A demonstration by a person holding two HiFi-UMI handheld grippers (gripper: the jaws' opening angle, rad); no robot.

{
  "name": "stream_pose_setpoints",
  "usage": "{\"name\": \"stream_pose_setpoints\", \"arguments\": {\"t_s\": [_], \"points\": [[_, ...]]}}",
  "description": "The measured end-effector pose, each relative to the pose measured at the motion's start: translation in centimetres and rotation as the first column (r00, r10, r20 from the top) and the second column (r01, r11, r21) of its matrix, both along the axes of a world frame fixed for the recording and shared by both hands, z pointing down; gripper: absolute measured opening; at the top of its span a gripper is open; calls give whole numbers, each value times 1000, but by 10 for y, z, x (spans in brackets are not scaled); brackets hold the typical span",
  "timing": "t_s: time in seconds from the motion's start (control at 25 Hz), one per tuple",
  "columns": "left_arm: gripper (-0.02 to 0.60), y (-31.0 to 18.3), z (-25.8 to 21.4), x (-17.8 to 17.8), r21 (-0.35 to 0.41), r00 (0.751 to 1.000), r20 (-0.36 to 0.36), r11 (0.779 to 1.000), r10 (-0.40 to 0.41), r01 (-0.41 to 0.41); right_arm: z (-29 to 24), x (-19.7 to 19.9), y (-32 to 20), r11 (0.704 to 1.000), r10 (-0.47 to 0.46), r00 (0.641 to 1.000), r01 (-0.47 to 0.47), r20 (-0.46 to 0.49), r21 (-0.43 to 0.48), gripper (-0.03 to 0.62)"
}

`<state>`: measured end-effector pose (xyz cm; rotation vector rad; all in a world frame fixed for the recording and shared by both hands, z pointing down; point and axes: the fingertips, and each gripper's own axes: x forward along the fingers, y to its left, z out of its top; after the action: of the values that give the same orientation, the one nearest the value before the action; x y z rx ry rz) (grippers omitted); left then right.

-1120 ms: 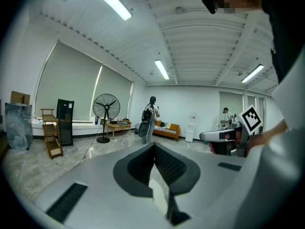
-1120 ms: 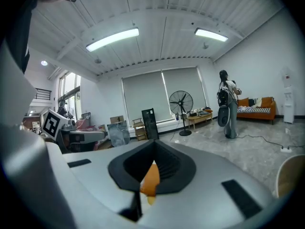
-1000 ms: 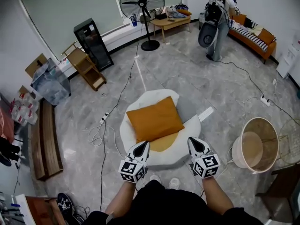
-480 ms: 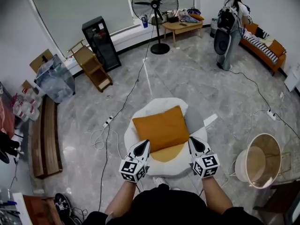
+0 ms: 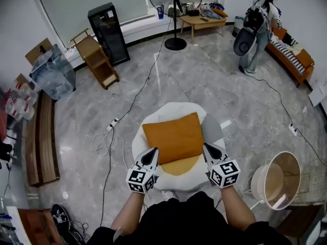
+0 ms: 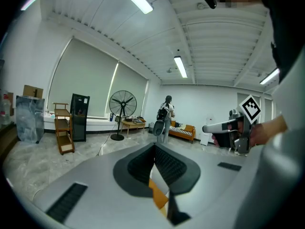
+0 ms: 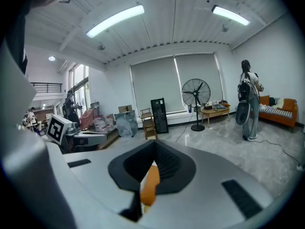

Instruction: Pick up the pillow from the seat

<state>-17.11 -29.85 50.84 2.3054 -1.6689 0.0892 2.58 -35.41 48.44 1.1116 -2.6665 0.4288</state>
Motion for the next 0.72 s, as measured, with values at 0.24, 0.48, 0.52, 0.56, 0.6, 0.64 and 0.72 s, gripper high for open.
{"name": "stream_pose_setpoints", "arguments": {"t_s": [0.24,0.48,0.52,0.56,0.6,0.64,0.72], "points": [[12,-9,30,-16,-61,998,29,996,-58,60,15,-3,-26,998,-11,1000,10,-13,-56,6],[12,-19,65,-22,-145,991,27,980,-135,137,54,3,-55,989,-72,995,63,-66,-132,6],[12,-22,73,-21,-162,990,33,977,-137,141,63,3,-60,986,-82,994,70,-74,-149,6],[12,-26,81,-21,-178,989,41,973,-140,145,71,3,-66,984,-90,993,76,-79,-162,6],[12,-28,90,-21,-194,988,43,969,-148,153,79,3,-71,982,-96,992,81,-83,-170,6],[12,-28,98,-21,-211,986,38,964,-160,164,87,4,-75,981,-103,991,86,-87,-174,6],[12,-27,115,-20,-247,982,19,951,-186,185,102,5,-83,978,-116,988,96,-98,-183,6]]}}
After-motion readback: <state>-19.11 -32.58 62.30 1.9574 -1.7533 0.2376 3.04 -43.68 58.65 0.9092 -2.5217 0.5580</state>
